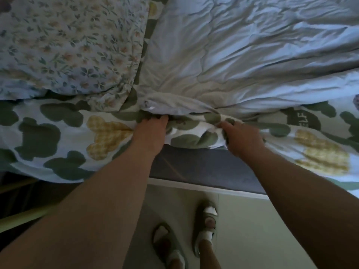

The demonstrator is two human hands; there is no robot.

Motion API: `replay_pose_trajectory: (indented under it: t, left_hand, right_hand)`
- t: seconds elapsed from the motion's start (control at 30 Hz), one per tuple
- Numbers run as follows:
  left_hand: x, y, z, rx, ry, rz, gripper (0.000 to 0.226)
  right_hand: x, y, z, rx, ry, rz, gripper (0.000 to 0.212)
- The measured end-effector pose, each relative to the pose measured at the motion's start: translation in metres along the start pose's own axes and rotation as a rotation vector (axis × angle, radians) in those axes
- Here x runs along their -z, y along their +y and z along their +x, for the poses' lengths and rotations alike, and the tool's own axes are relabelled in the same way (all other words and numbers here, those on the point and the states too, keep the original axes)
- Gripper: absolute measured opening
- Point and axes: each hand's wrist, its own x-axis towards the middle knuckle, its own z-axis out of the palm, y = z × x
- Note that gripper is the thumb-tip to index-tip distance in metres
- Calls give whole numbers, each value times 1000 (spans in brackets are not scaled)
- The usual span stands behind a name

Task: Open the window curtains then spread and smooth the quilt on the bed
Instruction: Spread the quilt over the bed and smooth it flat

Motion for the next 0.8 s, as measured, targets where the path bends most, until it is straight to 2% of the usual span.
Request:
replay_pose_trajectory:
  t: [0.1, 0.17, 0.3, 0.4, 0.47, 0.5, 0.53, 0.57, 0.63, 0.67, 0.73, 0.8]
  left_hand:
    - [6, -15, -16, -27, -194, -76, 38]
    - [8, -22, -34, -43, -319, -66, 36]
    - [13, -22, -45, -126, -275, 22, 37]
    - [-1, -20, -56, -109, -433, 39, 32]
    - [-23, -23, -69, -72, -608, 37, 21]
    - [-33, -26, -75, -41, -678, 30, 17]
    - [-39, -27, -79, 3, -705, 9, 15]
    - [-39, -29, -81, 46, -673, -33, 14]
    - [-27, -29, -72, 158, -427, -195, 17]
    - [-14, -26, -64, 231, -288, -287, 20]
    - [14, -18, -41, 384, -73, -396, 25]
    - [30, -10, -18, 490, -5, -355, 40]
  right_hand:
    - [12, -5, -12, 2, -242, 132, 26]
    - [10, -11, -30, -19, -390, 214, 25]
    - [16, -14, -44, -155, -458, 359, 17]
    - [11, -24, -45, -190, -657, 460, 32]
    - [2, -41, -52, -242, -877, 556, 33]
    - [-4, -47, -53, -226, -889, 545, 31]
    - [-9, -51, -51, -190, -803, 510, 29]
    - [-14, -53, -48, -166, -635, 464, 26]
    - [-13, -51, -38, -200, -277, 471, 20]
    - [-8, -48, -31, -228, -160, 481, 21]
    - [5, -41, -16, -247, -27, 443, 33]
    - [14, -32, 0, -196, 76, 348, 48]
